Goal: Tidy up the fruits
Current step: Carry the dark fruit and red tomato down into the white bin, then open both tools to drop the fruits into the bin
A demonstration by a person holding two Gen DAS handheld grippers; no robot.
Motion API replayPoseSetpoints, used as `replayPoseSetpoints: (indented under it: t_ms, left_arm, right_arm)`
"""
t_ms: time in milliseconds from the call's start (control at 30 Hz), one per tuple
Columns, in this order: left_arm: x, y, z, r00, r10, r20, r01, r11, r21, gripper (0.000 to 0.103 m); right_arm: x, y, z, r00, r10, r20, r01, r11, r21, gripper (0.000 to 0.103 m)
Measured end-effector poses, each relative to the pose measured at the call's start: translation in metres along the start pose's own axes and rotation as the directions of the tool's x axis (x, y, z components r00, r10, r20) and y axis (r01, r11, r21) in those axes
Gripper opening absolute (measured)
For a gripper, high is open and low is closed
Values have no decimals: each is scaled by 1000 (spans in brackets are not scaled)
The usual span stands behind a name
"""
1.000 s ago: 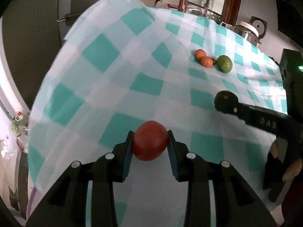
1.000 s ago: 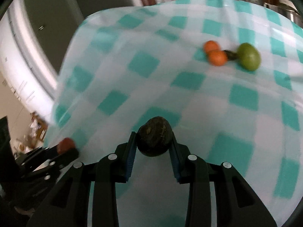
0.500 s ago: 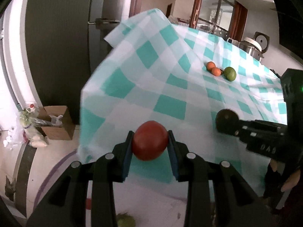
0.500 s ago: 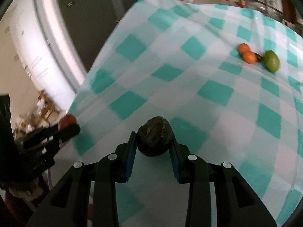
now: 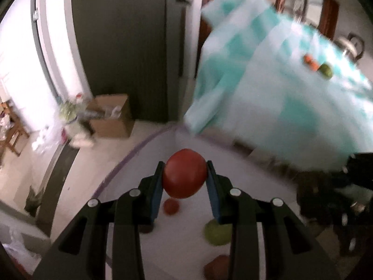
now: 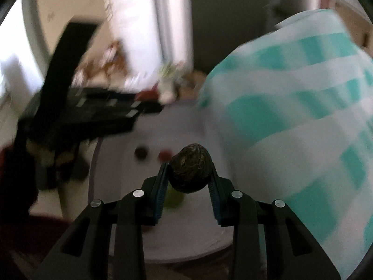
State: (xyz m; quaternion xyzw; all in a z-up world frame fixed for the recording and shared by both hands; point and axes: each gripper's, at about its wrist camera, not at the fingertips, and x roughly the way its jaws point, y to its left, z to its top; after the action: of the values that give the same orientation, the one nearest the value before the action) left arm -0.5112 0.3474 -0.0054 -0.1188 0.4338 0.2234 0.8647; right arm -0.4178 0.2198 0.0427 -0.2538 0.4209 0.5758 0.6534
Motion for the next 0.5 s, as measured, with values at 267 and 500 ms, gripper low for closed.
replayPoseSetpoints:
  t_ms: [267,500]
  left_arm:
    - [79,15,-40,961,-20,-276,0,997,-72,35]
    - [92,20,-50,928,-1,-372,-26,997,-68,35]
  right_arm:
    - [100,10,-33,925,-41,-378,19,998,-62,34]
    - [127,22,-43,882,-85,-464,26,991,-133,35]
